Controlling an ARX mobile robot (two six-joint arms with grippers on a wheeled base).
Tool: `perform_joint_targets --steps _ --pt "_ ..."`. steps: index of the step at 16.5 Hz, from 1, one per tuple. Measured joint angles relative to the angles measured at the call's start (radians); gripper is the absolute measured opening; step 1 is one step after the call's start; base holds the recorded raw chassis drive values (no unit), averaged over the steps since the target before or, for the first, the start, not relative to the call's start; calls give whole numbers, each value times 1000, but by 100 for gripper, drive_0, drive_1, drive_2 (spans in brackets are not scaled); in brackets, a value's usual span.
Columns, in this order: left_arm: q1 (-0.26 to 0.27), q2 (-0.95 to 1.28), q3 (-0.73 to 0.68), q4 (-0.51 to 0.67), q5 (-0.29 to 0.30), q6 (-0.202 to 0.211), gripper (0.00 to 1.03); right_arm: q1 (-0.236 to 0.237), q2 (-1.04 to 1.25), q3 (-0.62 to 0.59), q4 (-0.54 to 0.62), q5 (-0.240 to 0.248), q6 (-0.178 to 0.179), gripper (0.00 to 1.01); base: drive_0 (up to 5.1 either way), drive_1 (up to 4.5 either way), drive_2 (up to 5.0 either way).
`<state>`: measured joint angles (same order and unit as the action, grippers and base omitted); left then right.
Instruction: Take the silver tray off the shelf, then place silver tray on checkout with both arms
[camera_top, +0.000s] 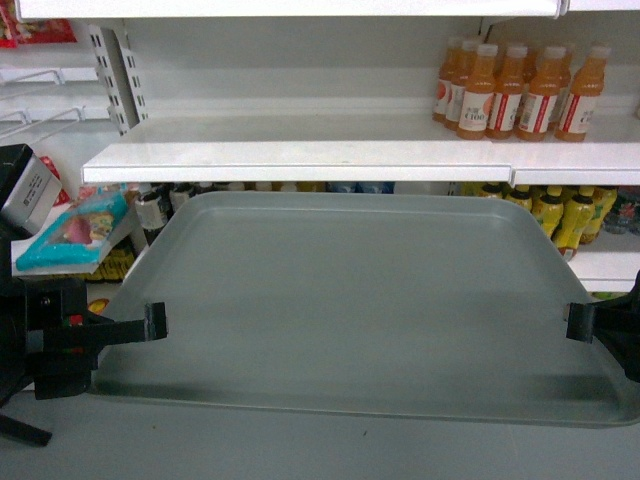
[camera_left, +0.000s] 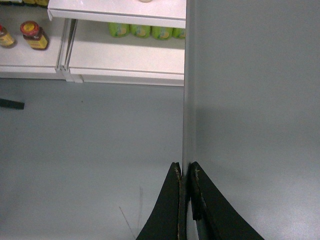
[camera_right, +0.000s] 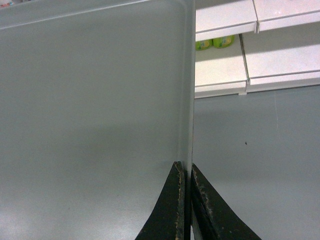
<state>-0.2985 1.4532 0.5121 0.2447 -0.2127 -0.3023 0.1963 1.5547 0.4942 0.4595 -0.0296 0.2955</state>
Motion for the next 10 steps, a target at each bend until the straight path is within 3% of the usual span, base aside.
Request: perform_joint_targets --steps 10 --pt "-1 0 0 1 0 -3 3 0 0 0 1 1 0 4 12 -414 438"
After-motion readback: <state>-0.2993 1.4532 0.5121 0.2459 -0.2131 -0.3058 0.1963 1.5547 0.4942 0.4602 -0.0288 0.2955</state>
